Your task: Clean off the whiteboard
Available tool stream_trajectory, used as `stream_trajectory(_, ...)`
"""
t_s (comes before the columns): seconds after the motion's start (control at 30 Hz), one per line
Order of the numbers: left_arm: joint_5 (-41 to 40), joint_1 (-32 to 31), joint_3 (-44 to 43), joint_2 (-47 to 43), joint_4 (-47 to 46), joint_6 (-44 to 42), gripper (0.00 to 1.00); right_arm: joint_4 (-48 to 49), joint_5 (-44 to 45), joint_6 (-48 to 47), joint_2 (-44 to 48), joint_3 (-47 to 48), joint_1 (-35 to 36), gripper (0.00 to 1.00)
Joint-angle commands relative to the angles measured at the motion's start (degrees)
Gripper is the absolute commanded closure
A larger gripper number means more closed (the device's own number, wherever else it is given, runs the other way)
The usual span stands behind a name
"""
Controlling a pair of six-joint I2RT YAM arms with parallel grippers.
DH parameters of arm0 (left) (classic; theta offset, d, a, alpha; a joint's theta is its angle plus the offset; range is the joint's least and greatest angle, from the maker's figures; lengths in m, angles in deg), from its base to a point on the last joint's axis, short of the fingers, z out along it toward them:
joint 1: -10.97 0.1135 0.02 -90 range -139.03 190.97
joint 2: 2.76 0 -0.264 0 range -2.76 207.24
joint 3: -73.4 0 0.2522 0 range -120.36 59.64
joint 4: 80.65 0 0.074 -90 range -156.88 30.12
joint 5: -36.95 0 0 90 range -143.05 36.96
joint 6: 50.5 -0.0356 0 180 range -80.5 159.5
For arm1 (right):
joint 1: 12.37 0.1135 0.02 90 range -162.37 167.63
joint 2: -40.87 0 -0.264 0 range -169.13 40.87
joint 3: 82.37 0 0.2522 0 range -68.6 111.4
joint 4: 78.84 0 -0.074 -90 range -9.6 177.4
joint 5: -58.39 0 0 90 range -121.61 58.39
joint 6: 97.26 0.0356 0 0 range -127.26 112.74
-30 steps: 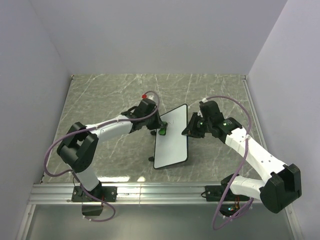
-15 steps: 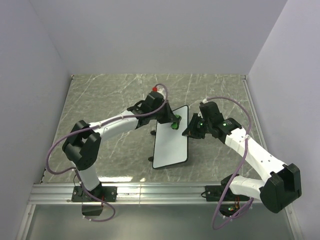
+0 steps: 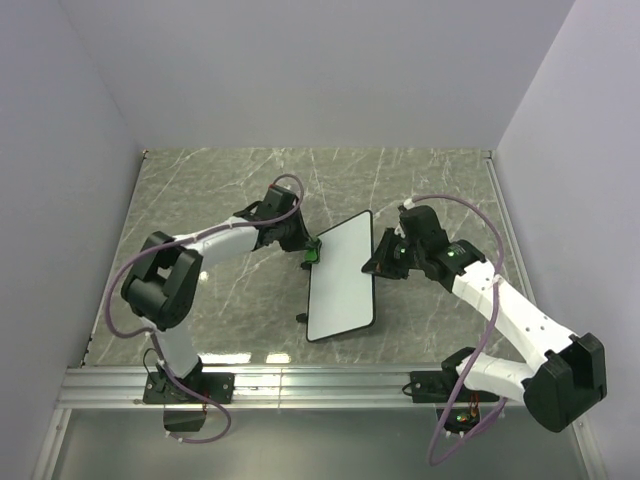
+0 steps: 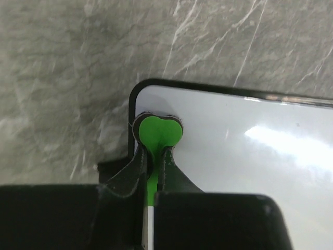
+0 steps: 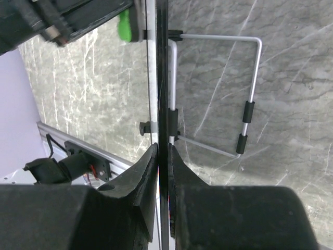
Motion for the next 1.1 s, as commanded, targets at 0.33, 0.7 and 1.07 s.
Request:
stream_trajectory(0.33, -12.6, 7.1, 5.9, -17.6, 14.8, -9.1, 0.99, 0.0, 0.4, -1.2, 9.4, -8.5, 0.7, 1.0)
stream_trajectory(0.7, -18.2, 9.0, 15.8, -15.9, 14.5, -9.9, 0.28, 3.3, -0.5, 0.1, 11.1, -11.0, 0.9, 0.94)
stream_trajectory(1.07, -20.3, 9.0, 10.2, -21.2, 22.5, -9.4, 0.01, -6.1, 8.0, -2.3, 18.4, -5.7, 0.7, 0.0)
